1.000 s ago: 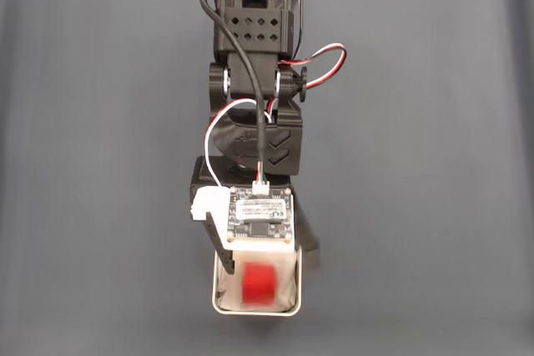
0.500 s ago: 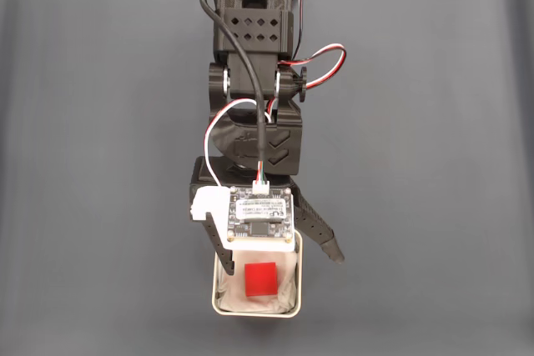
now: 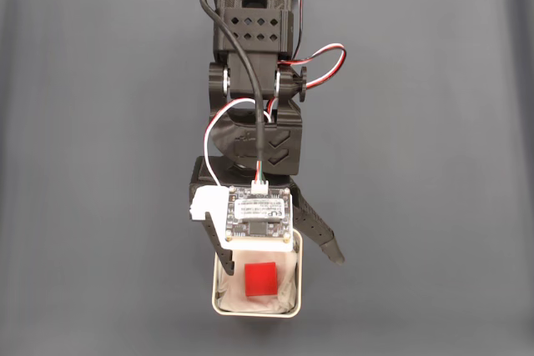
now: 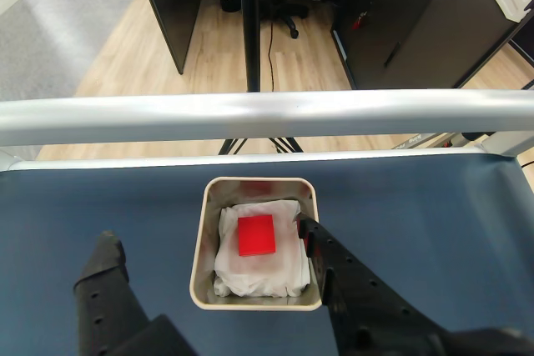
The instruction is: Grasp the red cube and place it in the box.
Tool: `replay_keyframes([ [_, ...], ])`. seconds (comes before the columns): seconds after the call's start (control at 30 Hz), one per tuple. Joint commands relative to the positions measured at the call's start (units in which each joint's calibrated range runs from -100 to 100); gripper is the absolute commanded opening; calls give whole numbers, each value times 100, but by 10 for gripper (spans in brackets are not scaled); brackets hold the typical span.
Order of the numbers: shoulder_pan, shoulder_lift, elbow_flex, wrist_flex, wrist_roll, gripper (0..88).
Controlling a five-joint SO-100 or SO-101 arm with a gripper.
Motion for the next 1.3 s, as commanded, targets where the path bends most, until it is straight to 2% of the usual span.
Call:
replay_keyframes([
  [0.0, 29, -117, -221, -155, -54, 462],
  [0.23, 36, -108, -212, -221, -59, 462],
  [0.33, 29, -117, -212, -261, -88, 423],
  [0.37, 22, -143, -212, -278, -117, 360],
  [0.47, -21, -368, -212, -278, -220, 56],
  [0.53, -63, -698, -194, -180, -225, 1],
  [0.8, -305, -3211, 1193, 83, -225, 0],
  [1.13, -433, -6711, 5007, 706, -190, 0],
  [1.27, -440, -8089, 6649, 1411, -190, 0],
])
